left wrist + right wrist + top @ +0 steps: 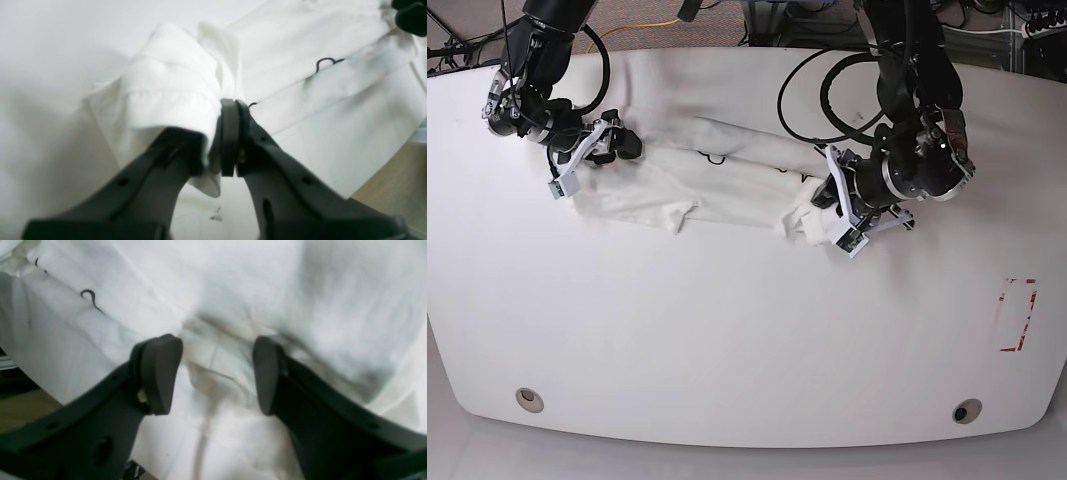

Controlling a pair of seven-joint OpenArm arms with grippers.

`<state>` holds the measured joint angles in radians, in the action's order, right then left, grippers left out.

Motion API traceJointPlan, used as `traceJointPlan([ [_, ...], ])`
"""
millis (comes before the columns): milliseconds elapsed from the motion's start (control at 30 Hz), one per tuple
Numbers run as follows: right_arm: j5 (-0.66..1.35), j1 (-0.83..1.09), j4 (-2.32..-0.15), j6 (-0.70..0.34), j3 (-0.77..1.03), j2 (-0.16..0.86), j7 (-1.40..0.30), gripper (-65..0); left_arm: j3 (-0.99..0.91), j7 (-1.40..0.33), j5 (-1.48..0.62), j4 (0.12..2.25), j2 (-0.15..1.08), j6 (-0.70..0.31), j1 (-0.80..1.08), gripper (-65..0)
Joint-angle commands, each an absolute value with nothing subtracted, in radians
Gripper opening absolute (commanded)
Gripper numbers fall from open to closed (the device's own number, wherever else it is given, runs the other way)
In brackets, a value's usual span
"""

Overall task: Fold the T-shirt properly
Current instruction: 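Fold the strip end with the left gripper toward the right gripper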

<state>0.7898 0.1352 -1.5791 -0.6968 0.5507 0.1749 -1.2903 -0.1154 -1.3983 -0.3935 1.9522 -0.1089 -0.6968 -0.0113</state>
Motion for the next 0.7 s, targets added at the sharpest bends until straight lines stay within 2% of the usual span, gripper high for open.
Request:
traceJointPlan([
  [0,0.803,0.128,-1.595,-0.698,0.555,0.186,-1.287,-29.5,-0.076,-1.374,-0.386,1.965,-0.124,-0.698,-0.027,-60.7],
  [167,0.803,0.122,-1.593,-0.698,0.553,0.185,-1.287,-29.5,0.007,-1.374,-0.36,1.946,-0.119,-0.698,-0.03,-60.3],
  [200,0.803,0.124,-1.595,-0.698,0.553,0.185,-1.287,-29.5,0.033,-1.374,-0.358,1.946,-0.117,-0.698,-0.028,-58.1],
  [267,0.805,0.124,-1.593,-0.698,0.553,0.185,-1.287,-29.5,0.07,-1.374,-0.357,1.945,-0.114,-0.698,-0.027,-52.2],
  [400,0.805,0.12,-1.596,-0.698,0.553,0.185,-1.287,-29.5,0.134,-1.374,-0.363,1.949,-0.082,-0.698,-0.027,-32.6],
  [467,0.805,0.12,-1.596,-0.698,0.553,0.185,-1.287,-29.5,0.15,-1.374,-0.363,1.949,-0.073,-0.698,-0.028,-26.1],
  [667,0.805,0.125,-1.596,-0.698,0.553,0.185,-1.287,-29.5,0.147,-1.374,-0.367,1.989,-0.081,-0.698,-0.042,-25.3],
])
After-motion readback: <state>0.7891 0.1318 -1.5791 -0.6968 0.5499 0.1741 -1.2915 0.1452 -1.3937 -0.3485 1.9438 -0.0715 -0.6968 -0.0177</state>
